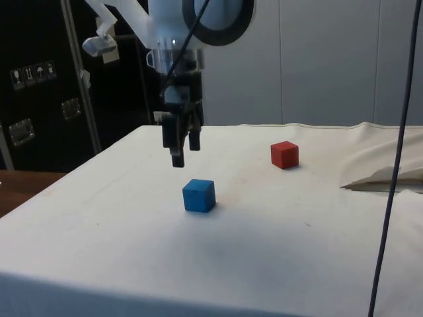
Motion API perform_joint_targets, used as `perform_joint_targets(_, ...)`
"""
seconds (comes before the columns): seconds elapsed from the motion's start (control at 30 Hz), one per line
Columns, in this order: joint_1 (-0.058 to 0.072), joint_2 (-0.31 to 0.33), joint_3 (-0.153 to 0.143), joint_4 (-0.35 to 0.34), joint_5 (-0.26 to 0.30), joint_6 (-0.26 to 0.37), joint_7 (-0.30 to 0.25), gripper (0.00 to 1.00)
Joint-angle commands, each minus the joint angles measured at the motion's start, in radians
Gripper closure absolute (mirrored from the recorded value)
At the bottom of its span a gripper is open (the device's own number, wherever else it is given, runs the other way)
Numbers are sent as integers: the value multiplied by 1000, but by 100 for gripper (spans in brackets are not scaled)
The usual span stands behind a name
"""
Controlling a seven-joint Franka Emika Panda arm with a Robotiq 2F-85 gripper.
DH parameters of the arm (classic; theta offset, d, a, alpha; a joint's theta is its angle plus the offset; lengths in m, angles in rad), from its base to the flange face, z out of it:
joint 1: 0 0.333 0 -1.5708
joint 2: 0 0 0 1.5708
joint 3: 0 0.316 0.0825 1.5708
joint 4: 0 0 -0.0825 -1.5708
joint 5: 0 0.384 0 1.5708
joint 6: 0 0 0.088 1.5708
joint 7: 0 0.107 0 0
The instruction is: Stack the two cubes.
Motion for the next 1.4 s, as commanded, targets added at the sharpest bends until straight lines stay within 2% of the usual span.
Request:
perform_joint_targets(0.0,-3,9,-2,-4,7,18,2,0)
perform_joint_targets(0.47,-1,22,-11,1,0,12,7,0)
perform_joint_targets(0.67,-5,39,-19,-2,13,27,-5,0)
perform_joint_targets(0.7,-1,34,-24,0,0,13,4,0)
perform_joint_targets(0.8,-9,58,-19,-2,23,38,-8,0)
perform_joint_targets(0.97,-13,83,-19,0,36,55,-11,0)
perform_joint_targets(1.0,-5,78,-28,0,13,45,4,0)
perform_joint_targets(1.03,-7,87,-29,0,17,51,4,0)
perform_joint_targets(1.07,-15,96,-19,1,40,64,-10,0)
perform_joint_targets(1.3,-17,120,-17,3,55,80,-11,0)
perform_joint_targets(1.33,-9,115,-29,2,33,68,3,0)
perform_joint_targets(1.37,-17,127,-16,4,61,83,-12,0)
